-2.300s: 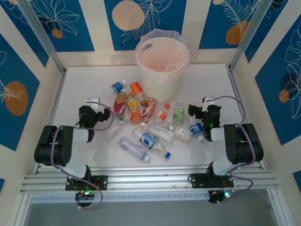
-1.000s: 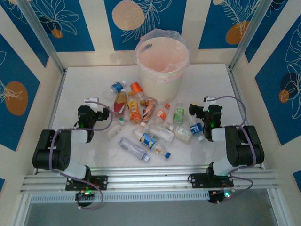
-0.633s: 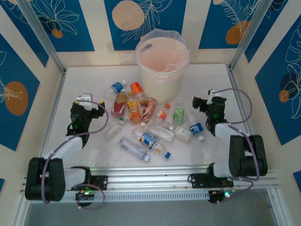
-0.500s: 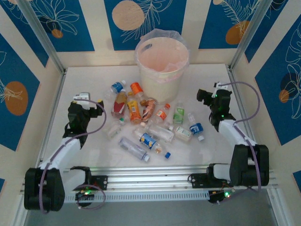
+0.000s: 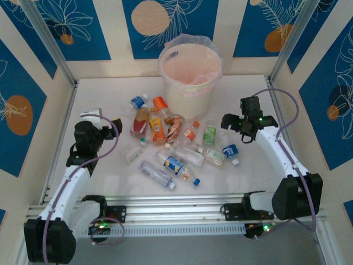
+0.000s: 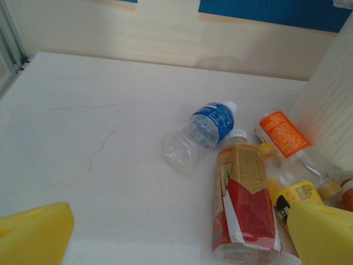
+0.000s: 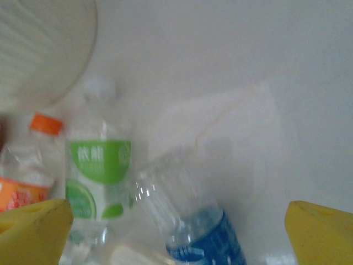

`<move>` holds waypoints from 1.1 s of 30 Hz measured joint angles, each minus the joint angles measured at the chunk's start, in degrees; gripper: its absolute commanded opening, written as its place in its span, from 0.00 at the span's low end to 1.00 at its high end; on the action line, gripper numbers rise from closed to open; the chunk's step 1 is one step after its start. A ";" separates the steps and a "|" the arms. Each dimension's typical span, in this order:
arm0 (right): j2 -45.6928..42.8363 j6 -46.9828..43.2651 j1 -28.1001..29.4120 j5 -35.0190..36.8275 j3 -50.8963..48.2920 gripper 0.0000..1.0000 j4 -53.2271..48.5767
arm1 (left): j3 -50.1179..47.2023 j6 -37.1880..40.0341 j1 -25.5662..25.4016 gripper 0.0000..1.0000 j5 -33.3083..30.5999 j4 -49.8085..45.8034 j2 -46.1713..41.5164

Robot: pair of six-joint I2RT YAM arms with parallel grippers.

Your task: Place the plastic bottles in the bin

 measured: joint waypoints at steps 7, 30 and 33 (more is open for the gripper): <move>0.33 0.83 0.17 -1.79 -0.50 0.99 -8.09 | 0.92 -1.33 0.00 0.99 2.47 0.09 3.02; 19.47 0.61 1.95 -2.12 1.03 0.99 -8.63 | 1.73 -2.23 0.00 0.99 3.98 0.11 5.05; 20.98 0.98 0.81 -1.68 1.03 1.00 -7.85 | 1.73 -2.23 0.00 0.99 3.98 0.02 5.05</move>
